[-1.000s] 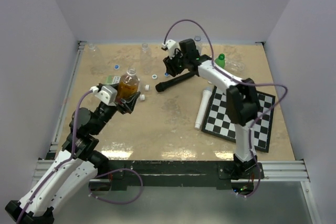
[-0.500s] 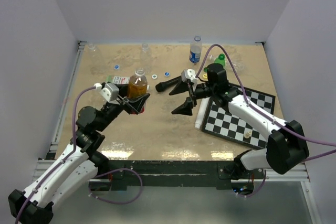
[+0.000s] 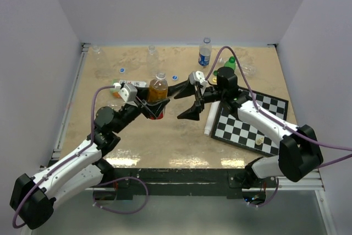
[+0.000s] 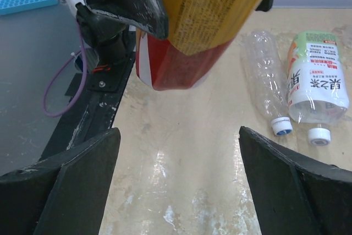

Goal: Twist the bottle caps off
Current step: Place the plastic bottle at the center of the board.

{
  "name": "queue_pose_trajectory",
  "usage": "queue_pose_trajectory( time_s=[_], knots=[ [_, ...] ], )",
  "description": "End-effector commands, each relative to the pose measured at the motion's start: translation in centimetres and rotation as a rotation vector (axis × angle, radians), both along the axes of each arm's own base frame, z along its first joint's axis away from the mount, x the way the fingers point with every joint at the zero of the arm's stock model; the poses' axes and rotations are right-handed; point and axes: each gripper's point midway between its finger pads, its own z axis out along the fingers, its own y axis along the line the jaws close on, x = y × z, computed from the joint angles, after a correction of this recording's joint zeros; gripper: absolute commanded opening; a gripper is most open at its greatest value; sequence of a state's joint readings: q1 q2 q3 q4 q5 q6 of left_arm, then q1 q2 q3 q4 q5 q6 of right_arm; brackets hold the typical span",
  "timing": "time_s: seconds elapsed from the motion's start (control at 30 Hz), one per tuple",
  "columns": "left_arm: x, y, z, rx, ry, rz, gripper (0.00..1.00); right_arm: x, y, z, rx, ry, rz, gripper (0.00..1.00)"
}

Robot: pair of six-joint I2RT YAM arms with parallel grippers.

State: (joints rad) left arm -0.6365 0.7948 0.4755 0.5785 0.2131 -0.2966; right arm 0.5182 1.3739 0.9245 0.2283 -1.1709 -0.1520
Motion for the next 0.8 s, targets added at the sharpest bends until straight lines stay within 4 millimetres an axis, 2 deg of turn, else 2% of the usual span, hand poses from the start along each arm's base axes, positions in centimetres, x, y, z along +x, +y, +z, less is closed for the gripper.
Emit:
queue_pose_trajectory(
  time_s=[0.0, 0.23, 0.77],
  knots=[
    [-0.14, 0.14, 3.23, -0.099, -0.083, 0.004, 0.00, -0.50, 0.56, 0.66, 0.029, -0.005, 0.026, 0.92],
    [0.07, 0.09, 2.89, -0.104, -0.078, 0.010, 0.00, 0.02, 0.87, 0.79, 0.045, 0.030, -0.007, 0.92],
    [0.38, 0.07, 2.63, -0.102, -0.074, 0.020, 0.00, -0.70, 1.23, 0.59, 0.047, 0.093, 0.017, 0.92]
  ],
)
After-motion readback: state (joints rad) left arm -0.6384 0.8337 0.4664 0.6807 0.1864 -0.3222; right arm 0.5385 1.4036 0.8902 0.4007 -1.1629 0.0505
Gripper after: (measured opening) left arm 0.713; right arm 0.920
